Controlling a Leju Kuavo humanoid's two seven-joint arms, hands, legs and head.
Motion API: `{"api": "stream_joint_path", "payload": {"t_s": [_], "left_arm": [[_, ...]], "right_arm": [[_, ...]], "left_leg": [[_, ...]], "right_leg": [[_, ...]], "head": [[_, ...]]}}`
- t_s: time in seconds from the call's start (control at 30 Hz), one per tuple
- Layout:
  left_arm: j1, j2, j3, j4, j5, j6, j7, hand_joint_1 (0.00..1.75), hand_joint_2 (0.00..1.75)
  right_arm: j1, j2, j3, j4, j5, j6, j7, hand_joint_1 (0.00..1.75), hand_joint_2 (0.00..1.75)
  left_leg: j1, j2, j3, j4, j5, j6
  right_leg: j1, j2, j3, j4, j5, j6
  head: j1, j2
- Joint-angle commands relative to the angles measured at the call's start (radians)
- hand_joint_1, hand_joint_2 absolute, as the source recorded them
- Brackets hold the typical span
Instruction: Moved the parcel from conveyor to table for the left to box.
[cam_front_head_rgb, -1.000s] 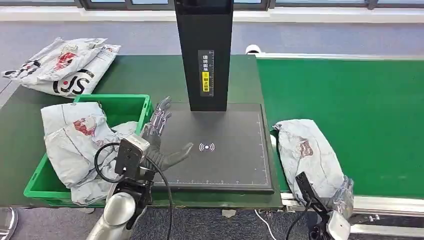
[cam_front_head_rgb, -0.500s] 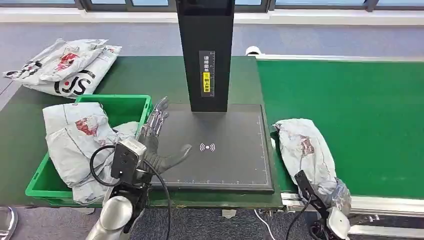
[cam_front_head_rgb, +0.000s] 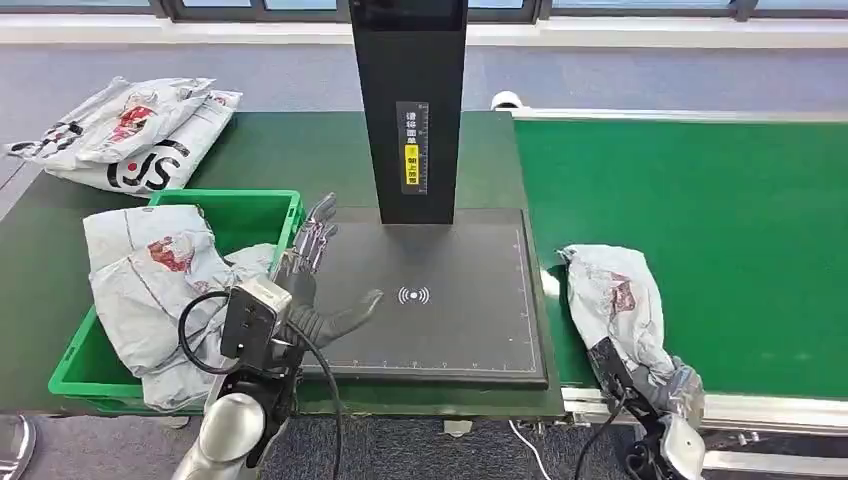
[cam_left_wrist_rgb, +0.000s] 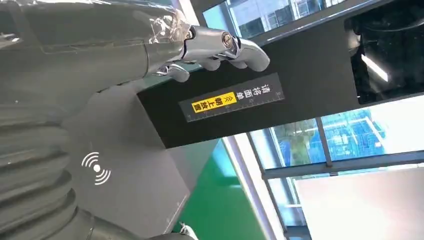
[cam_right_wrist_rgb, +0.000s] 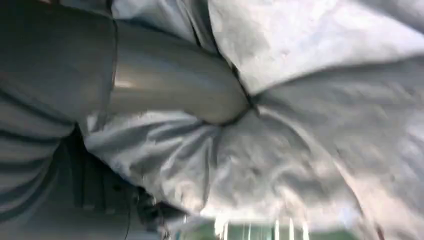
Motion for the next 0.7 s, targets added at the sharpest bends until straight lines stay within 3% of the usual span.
{"api": "stream_joint_path", "payload": {"t_s": [0.03,0.1,0.17,0.33,0.7], "left_arm": [[-0.013,-0.01,0.027,0.043,-0.007,-0.003,0.002,0.0,1.75],[-0.017,-0.016,0.023,0.049,-0.009,-0.003,-0.001,0.0,1.75],[-0.026,-0.017,0.015,0.064,-0.009,-0.002,-0.008,0.0,1.75],[-0.05,-0.019,0.003,0.097,0.006,0.013,-0.034,0.0,1.75],[-0.055,-0.02,0.002,0.104,0.008,0.014,-0.037,0.0,1.75]], "right_arm": [[0.088,0.047,0.074,-0.403,-0.101,-0.176,-0.107,1.75,1.75],[0.103,0.06,0.073,-0.513,-0.145,-0.26,-0.198,1.75,1.75],[0.103,0.143,-0.011,-0.646,-0.193,-0.26,-0.388,1.75,1.75],[0.07,0.27,-0.063,-0.818,-0.326,-0.26,-0.705,1.75,1.75],[0.062,0.288,-0.055,-0.836,-0.32,-0.26,-0.72,1.75,1.75]], "left_leg": [[0.0,0.003,0.001,-0.001,-0.001,0.0],[-0.001,0.003,-0.001,0.0,-0.001,0.0],[-0.001,0.002,-0.002,0.0,-0.001,0.0],[-0.001,0.003,-0.003,0.001,-0.001,0.0],[0.0,0.002,-0.002,0.0,0.0,0.0]], "right_leg": [[0.0,0.002,0.0,0.0,-0.001,-0.001],[-0.001,0.002,-0.003,0.001,-0.001,-0.001],[-0.001,0.001,-0.003,0.001,-0.001,0.0],[-0.001,0.001,-0.005,0.002,-0.001,-0.001],[-0.001,0.0,-0.003,0.0,-0.001,0.0]], "head": [[0.0,0.0],[0.0,0.0],[0.0,0.0],[0.0,0.0],[0.0,0.0]]}}
